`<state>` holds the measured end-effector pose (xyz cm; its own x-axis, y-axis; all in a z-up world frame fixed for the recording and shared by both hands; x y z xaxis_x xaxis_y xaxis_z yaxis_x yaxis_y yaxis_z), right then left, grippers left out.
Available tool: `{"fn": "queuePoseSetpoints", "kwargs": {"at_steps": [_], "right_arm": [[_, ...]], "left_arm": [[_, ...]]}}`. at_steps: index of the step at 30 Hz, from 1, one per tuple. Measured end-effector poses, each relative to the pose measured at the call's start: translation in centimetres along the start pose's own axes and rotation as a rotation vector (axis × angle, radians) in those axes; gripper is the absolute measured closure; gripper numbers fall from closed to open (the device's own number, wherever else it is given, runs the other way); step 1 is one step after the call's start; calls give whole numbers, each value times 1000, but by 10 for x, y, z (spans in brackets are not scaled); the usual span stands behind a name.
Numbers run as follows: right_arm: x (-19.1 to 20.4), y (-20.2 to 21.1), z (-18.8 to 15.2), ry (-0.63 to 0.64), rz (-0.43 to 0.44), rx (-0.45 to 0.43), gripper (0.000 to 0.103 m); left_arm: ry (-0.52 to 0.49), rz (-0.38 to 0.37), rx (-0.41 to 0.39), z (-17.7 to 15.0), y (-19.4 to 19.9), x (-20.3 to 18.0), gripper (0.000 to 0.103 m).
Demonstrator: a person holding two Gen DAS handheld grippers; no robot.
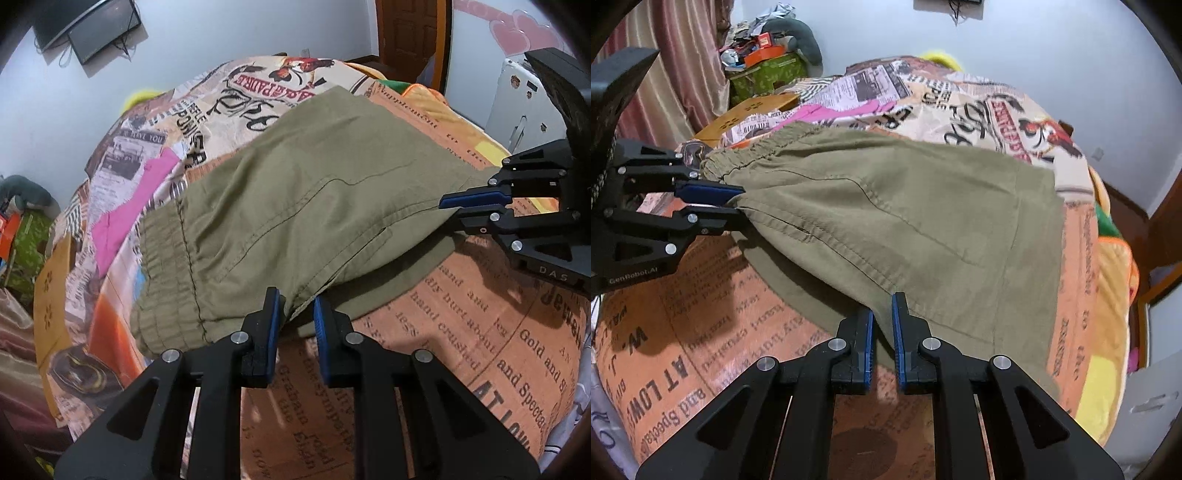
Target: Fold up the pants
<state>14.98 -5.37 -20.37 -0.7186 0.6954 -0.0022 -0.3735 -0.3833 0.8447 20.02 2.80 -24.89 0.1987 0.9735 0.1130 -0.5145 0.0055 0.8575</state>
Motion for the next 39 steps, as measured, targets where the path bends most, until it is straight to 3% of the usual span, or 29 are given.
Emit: {"fn": "queuePoseSetpoints", "kwargs": {"at_steps": [17, 20, 21, 22, 24, 25, 29, 31, 35, 39], "right_arm": [[6, 21, -11, -69, 63, -3, 90], [1, 32, -14, -96, 76, -17, 88], [-1, 37, -15, -104, 69, -26, 86], [-6, 42, -16, -115, 54, -36, 83], [-13, 51, -18, -135, 21, -55, 71], [-18, 55, -19, -151, 2, -68, 69], [-44, 64, -23, -221, -66, -89, 65], [-54, 61, -26, -260, -90, -95, 65], [-67, 45, -34, -328, -73, -75, 65], [-71, 10, -49, -388, -30, 22, 65]], "left_arm": [[119, -58, -32, -11, 30, 16, 82], [165, -53, -60, -12, 45, 30, 73], [186, -39, -78, -12, 51, 38, 65], [200, -29, -87, -11, 54, 44, 57], [244, 9, -110, -9, 59, 62, 50], [264, 23, -112, -8, 59, 69, 49], [356, 46, -76, -6, 48, 98, 49], [392, 18, -50, -8, 37, 106, 40], [376, -11, 4, -12, 13, 96, 36], [355, 25, 55, -20, -8, 85, 35]]}}
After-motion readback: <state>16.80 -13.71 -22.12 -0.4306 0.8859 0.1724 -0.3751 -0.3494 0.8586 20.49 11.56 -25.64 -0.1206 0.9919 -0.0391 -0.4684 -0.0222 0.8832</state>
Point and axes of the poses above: each gripper's, at about its wrist camera, not at the fingertips, and y roughly against the way its jaws point, x to its left, z to its top, the point moved 1 cm from there along -y, roughly the way its jaws point, and after that the axes turned 7 degrees about y, right-handed, at the moved point
